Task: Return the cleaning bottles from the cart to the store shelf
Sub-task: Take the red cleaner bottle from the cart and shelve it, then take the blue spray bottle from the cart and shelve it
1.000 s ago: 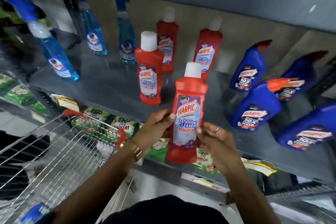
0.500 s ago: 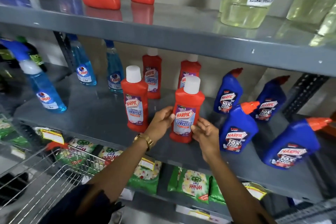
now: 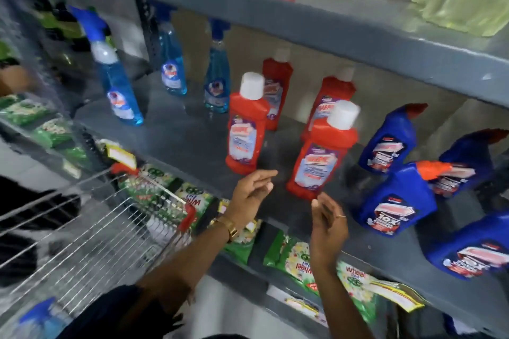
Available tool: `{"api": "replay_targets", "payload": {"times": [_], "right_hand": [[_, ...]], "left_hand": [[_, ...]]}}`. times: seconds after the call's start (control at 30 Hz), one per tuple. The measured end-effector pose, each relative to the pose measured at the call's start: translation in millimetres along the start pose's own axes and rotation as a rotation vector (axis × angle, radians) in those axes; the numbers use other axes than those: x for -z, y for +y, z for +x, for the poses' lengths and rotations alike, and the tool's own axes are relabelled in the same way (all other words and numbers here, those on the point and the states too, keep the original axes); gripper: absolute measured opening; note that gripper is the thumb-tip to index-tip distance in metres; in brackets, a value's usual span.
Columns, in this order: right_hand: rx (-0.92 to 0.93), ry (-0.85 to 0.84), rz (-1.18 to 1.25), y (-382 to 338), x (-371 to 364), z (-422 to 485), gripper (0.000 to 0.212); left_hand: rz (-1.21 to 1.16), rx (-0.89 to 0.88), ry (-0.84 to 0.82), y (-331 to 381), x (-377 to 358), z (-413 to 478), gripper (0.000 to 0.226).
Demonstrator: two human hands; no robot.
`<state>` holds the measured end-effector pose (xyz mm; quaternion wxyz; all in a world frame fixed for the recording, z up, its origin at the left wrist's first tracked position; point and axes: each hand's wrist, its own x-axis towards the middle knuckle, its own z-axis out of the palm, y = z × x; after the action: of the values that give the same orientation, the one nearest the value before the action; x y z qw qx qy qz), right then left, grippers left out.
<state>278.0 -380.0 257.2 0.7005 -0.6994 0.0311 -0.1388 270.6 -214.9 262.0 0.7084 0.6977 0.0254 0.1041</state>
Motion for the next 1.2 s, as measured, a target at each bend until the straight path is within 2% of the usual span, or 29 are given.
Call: {"api": "replay_targets", "payload": {"times": [0.13,0.2,0.27,0.37,0.47,0.57,0.67,0.73,0.8,0.93,1.07,1.2], "right_hand": [[0.073,-0.192,-0.098,-3.3,-28.3,-38.0,0.015],[0.127,-0.385,-0.24,-3.9,-54.8,-59.7,0.021],[0.146,-0.651,-0.337,-3.1,-88.7,-89.4,0.023],[0.113,-1.036,-0.379,4.8,-142.6,-141.0,0.029],[0.109,-1.392,-0.548,31.9,-187.7,-186.7,0.02],[0.144,-1.571,-0.795,57.8,-216.7,-227.7,0.014],[0.234,-1.64,-1.051,75.7,-234.2,-260.8,0.017],[0.288,-1.549,-1.197,78.4,-236.0,-266.0,0.02],[0.305,-1.476,-1.245,82.1,-237.6,-268.3,0.02],[0.26,-1.505,-1.317,84.8,-239.5,-267.1,0.021],[0.26,-1.493,-1.321,84.7,-242.6,-266.1,0.022],[0.264,-1.469,-1.315,77.6,-243.4,-267.8,0.022]], "left_hand": [[0.027,0.045,0.194,-5.1,57.4,-50.1,0.02],[0.075,0.09,0.321,-10.3,92.6,-73.9,0.022],[0.073,0.144,0.45,-20.2,129.0,-100.5,0.017],[-0.045,0.305,0.629,-41.2,176.8,-143.7,0.015],[-0.033,0.478,0.798,-70.7,215.7,-193.2,0.008],[-0.014,0.712,1.005,-119.4,248.3,-246.4,0.012],[0.11,0.972,1.023,-169.5,277.5,-290.7,0.02],[0.154,1.104,0.976,-184.7,284.9,-307.6,0.028],[0.206,1.177,0.927,-203.1,292.6,-321.1,0.045],[0.282,1.295,0.829,-242.5,294.9,-342.1,0.05],[0.35,1.307,0.693,-270.9,306.6,-344.3,0.065],[0.231,1.408,0.821,-286.1,315.0,-337.0,0.078]]}}
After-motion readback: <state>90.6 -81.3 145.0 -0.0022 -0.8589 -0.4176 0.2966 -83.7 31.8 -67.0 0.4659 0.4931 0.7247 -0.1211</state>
